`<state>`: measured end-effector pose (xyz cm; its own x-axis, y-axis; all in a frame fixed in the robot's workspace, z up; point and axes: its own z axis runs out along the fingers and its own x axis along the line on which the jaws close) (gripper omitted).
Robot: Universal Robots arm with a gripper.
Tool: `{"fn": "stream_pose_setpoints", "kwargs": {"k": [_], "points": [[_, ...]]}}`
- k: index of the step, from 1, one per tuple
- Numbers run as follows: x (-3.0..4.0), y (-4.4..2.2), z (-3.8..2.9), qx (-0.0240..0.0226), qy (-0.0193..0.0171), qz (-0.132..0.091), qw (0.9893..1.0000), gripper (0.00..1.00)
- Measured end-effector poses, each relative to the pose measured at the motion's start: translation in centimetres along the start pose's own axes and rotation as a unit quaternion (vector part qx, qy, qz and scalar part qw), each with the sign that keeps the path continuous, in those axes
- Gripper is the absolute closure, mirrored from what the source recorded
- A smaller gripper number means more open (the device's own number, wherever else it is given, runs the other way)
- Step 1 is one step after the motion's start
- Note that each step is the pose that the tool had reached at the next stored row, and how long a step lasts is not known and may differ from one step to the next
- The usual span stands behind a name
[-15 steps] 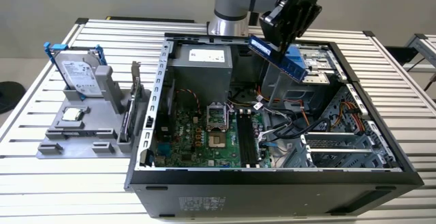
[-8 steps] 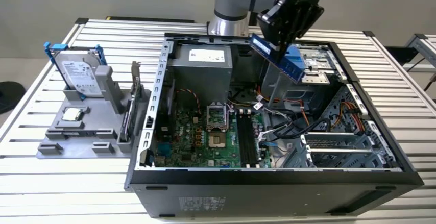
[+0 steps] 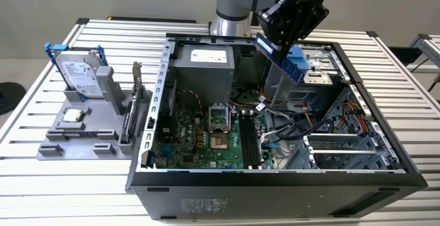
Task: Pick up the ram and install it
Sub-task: 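Insert the ram into the slot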
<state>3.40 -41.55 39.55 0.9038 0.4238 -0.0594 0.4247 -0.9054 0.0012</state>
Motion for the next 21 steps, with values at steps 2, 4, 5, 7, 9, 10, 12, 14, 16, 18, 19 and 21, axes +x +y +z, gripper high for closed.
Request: {"fn": "stream_pose_setpoints", "kwargs": {"k": [2, 4, 5, 7, 9, 10, 12, 14, 16, 18, 19, 21], "points": [[0.0, 0.0, 0.0, 0.0007, 0.0, 0.011, 0.9999, 1.0], [0.0, 0.0, 0.0, 0.0014, 0.0, 0.023, 0.9997, 1.0], [0.0, 0.0, 0.0, 0.0017, 0.0, 0.028, 0.9996, 1.0], [0.0, 0.0, 0.0, 0.0023, 0.0, 0.039, 0.9993, 1.0], [0.0, 0.0, 0.0, 0.003, 0.0, 0.05, 0.9988, 1.0], [0.0, 0.0, 0.0, 0.0033, 0.0, 0.055, 0.9985, 1.0], [0.0, 0.0, 0.0, 0.0039, -0.0001, 0.066, 0.9978, 1.0], [0.0, 0.0, 0.0, 0.0045, -0.0001, 0.076, 0.9971, 1.0], [0.0, 0.0, 0.0, 0.0051, -0.0001, 0.086, 0.9963, 1.0], [0.0, 0.0, 0.0, 0.0057, -0.0001, 0.096, 0.9954, 1.0], [0.0, 0.0, 0.0, 0.006, -0.0001, 0.1, 0.9949, 1.0], [0.0, 0.0, 0.0, 0.0066, -0.0001, 0.11, 0.9939, 1.0]]}}
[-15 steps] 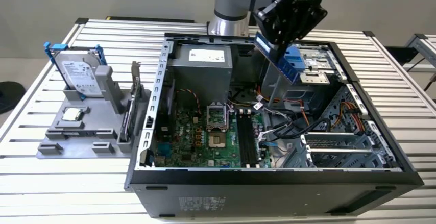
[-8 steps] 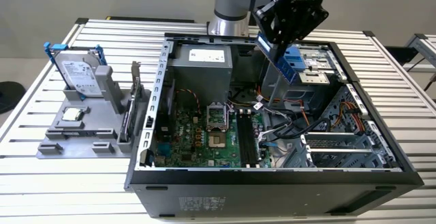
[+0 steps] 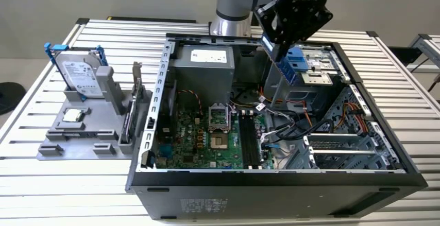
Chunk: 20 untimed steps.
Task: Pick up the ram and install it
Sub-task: 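Insert the ram into the slot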
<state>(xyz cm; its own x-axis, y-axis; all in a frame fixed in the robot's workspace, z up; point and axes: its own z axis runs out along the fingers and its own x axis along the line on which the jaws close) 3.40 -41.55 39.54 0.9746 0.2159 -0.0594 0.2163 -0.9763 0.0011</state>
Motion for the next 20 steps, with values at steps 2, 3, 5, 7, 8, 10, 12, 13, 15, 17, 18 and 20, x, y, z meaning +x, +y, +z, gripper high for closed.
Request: {"fn": "stream_pose_setpoints", "kwargs": {"k": [2, 3, 5, 7, 8, 10, 12, 13, 15, 17, 18, 20], "points": [[0.0, 0.0, 0.0, 0.0005, 0.0, 0.01, 1.0, 1.0], [0.0, 0.0, 0.0, 0.0008, 0.0, 0.014, 0.9999, 1.0], [0.0, 0.0, 0.0, 0.0013, 0.0, 0.023, 0.9997, 1.0], [0.0, 0.0, 0.0, 0.0019, 0.0, 0.032, 0.9995, 1.0], [0.0, 0.0, 0.0, 0.0022, -0.0001, 0.037, 0.9993, 1.0], [0.0, 0.0, 0.0, 0.0027, -0.0001, 0.046, 0.9989, 1.0], [0.0, 0.0, 0.0, 0.0033, -0.0001, 0.056, 0.9984, 1.0], [0.0, 0.0, 0.0, 0.0036, -0.0001, 0.061, 0.9982, 1.0], [0.0, 0.0, 0.0, 0.0041, -0.0001, 0.07, 0.9976, 1.0], [0.0, 0.0, 0.0, 0.0047, -0.0001, 0.079, 0.9969, 1.0], [0.0, 0.0, 0.0, 0.0049, -0.0001, 0.083, 0.9965, 1.0], [0.0, 0.0, 0.0, 0.0055, -0.0001, 0.093, 0.9957, 1.0]]}}
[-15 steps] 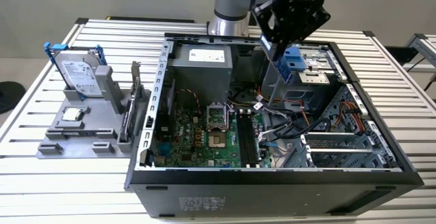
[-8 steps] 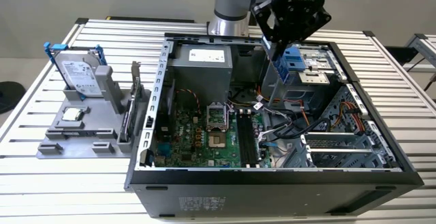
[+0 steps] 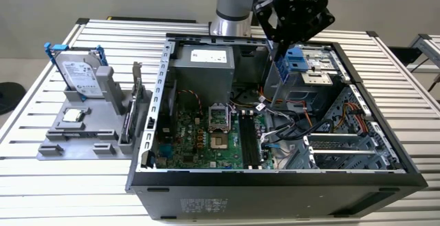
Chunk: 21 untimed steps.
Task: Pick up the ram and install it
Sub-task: 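Insert the ram into the slot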
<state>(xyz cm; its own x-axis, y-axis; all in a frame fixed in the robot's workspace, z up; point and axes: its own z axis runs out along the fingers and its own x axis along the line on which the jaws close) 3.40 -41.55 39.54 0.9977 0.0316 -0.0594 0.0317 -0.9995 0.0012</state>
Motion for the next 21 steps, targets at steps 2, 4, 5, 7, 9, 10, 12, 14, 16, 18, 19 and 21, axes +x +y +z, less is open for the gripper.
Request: {"fn": "stream_pose_setpoints", "kwargs": {"k": [2, 4, 5, 7, 9, 10, 12, 14, 16, 18, 19, 21], "points": [[0.0, 0.0, 0.0, 0.0005, 0.0, 0.009, 1.0, 1.0], [0.0, 0.0, 0.0, 0.0011, 0.0, 0.018, 0.9998, 1.0], [0.0, 0.0, 0.0, 0.0013, 0.0, 0.021, 0.9998, 1.0], [0.0, 0.0, 0.0, 0.0016, 0.0, 0.026, 0.9997, 1.0], [0.0, 0.0, 0.0, 0.0016, 0.0, 0.027, 0.9996, 1.0], [0.0, 0.0, 0.0, 0.0017, 0.0, 0.028, 0.9996, 1.0], [0.0, 0.0, 0.0, 0.0017, 0.0, 0.028, 0.9996, 1.0], [0.0, 0.0, 0.0, 0.0017, 0.0, 0.028, 0.9996, 1.0], [0.0, 0.0, 0.04, 0.0018, 0.0, 0.029, 0.9996, 1.0], [0.01, 0.0, 0.15, 0.0021, 0.0003, 0.029, 0.9996, 1.0], [0.02, 0.0, 0.24, 0.0023, 0.0004, 0.029, 0.9996, 1.0], [0.03, 0.0, 0.42, 0.0026, 0.0007, 0.029, 0.9996, 1.0]]}}
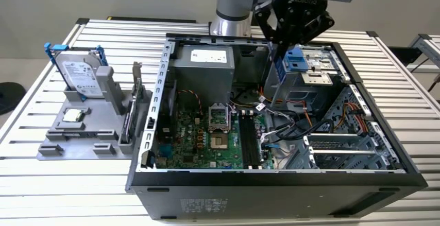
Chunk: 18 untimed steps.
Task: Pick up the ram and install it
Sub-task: 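Insert the ram into the slot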
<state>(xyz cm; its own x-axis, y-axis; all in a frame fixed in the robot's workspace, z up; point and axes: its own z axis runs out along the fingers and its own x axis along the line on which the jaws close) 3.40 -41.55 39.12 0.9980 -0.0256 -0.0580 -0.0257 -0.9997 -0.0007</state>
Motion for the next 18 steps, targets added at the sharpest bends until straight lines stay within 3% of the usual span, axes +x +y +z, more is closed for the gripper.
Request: {"fn": "stream_pose_setpoints", "kwargs": {"k": [18], "points": [[0.1, 0.0, 1.66, 0.0015, 0.008, 0.002, 1.0, 1.0]]}}
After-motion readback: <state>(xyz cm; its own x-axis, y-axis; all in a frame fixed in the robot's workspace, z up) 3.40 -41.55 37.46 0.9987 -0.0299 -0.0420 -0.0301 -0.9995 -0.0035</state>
